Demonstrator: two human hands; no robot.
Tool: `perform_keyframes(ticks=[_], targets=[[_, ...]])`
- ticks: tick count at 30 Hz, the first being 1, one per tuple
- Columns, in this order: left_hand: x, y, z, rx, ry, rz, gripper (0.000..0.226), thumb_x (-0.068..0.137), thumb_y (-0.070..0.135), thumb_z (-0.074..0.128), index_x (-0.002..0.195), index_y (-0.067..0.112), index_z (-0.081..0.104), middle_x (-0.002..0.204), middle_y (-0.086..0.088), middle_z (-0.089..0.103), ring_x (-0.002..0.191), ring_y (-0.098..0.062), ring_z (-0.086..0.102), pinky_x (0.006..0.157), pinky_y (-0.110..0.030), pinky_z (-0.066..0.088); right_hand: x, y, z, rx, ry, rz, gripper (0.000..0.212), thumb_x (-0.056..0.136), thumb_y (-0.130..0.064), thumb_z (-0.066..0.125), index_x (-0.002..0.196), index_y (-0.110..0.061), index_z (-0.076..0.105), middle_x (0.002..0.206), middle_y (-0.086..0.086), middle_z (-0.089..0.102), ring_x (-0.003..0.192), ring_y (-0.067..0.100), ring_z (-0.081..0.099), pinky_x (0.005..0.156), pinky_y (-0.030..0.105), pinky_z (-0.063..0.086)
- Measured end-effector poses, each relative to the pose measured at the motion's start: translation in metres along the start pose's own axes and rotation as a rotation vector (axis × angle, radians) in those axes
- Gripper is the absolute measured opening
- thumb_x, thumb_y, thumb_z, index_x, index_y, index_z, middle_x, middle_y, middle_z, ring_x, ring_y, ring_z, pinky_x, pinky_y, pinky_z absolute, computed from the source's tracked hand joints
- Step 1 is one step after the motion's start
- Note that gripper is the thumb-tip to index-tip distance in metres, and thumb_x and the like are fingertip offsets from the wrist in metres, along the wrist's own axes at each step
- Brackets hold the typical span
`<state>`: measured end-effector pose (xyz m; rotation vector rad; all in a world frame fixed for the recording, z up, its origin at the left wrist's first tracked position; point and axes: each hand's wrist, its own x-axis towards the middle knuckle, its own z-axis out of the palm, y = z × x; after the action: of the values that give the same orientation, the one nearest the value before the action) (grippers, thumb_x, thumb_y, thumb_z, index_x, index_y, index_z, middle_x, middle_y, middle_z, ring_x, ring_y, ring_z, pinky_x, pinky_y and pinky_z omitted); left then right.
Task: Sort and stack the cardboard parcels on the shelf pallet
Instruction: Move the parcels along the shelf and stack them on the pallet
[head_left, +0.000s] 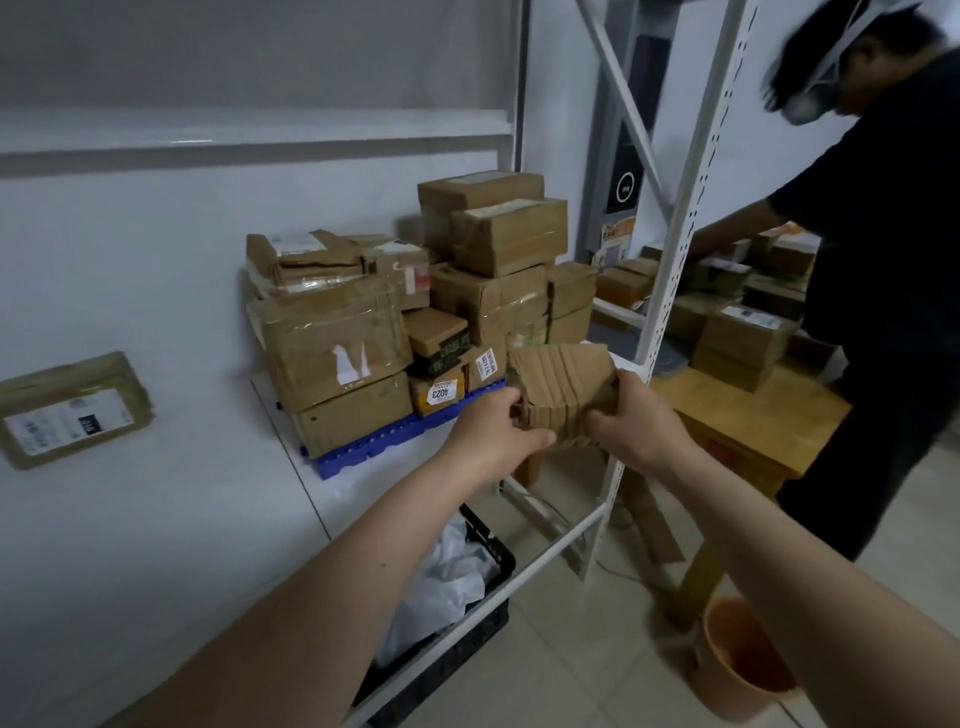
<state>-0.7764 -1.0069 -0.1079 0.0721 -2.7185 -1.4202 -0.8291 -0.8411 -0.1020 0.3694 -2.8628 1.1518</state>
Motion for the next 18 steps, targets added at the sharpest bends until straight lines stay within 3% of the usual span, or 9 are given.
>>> perform_keyframes(ticks=[3, 6, 12, 14, 18], targets=[[0.035, 0.013, 0.011, 0.051, 0.013, 0.030, 0.028, 0.085, 0.028, 0.069, 0.110, 0.019, 0.064, 0.109, 0.004, 0.066, 0.097, -0.011, 0.059, 0.074, -0.022, 0.045, 0.032, 0.017, -0.009, 0.084, 0.038, -0.015, 0.051, 0.082, -0.029, 0.068, 0.124, -0.020, 0.041, 0.091, -0.012, 0.049, 0.083, 0.008, 0.056, 0.063, 0.021, 0.048], [0.076, 0.028, 0.019, 0.062, 0.031, 0.049, 0.029, 0.086, 0.027, 0.067, 0.114, 0.018, 0.064, 0.109, 0.001, 0.066, 0.100, -0.016, 0.060, 0.088, -0.033, 0.050, 0.070, 0.029, -0.020, 0.083, 0.086, -0.002, 0.067, 0.078, -0.040, 0.072, 0.131, -0.016, 0.039, 0.110, -0.002, 0.052, 0.096, 0.015, 0.056, 0.076, 0.029, 0.053], [0.161, 0.051, 0.027, 0.073, 0.041, 0.068, 0.020, 0.093, 0.016, 0.056, 0.111, 0.016, 0.064, 0.107, -0.001, 0.067, 0.100, -0.019, 0.061, 0.089, -0.038, 0.052, 0.155, 0.039, -0.040, 0.024, 0.135, 0.052, 0.105, 0.067, -0.052, 0.078, 0.146, -0.016, 0.020, 0.138, 0.009, 0.034, 0.124, 0.026, 0.042, 0.102, 0.046, 0.044], [0.188, 0.056, 0.028, 0.081, 0.040, 0.079, 0.020, 0.093, 0.013, 0.053, 0.110, 0.015, 0.064, 0.104, -0.003, 0.067, 0.096, -0.020, 0.062, 0.085, -0.037, 0.053, 0.181, 0.041, -0.044, 0.032, 0.148, 0.063, 0.116, 0.062, -0.055, 0.080, 0.149, -0.017, 0.013, 0.139, 0.010, 0.028, 0.128, 0.028, 0.036, 0.106, 0.047, 0.040], [0.231, 0.062, 0.037, 0.061, 0.033, 0.099, 0.017, 0.095, 0.012, 0.048, 0.104, 0.008, 0.062, 0.095, -0.013, 0.065, 0.073, -0.019, 0.055, 0.060, -0.026, 0.043, 0.225, 0.051, -0.046, 0.018, 0.230, 0.056, 0.128, 0.054, -0.059, 0.082, 0.149, -0.019, 0.006, 0.139, 0.011, 0.021, 0.131, 0.031, 0.026, 0.109, 0.046, 0.034]])
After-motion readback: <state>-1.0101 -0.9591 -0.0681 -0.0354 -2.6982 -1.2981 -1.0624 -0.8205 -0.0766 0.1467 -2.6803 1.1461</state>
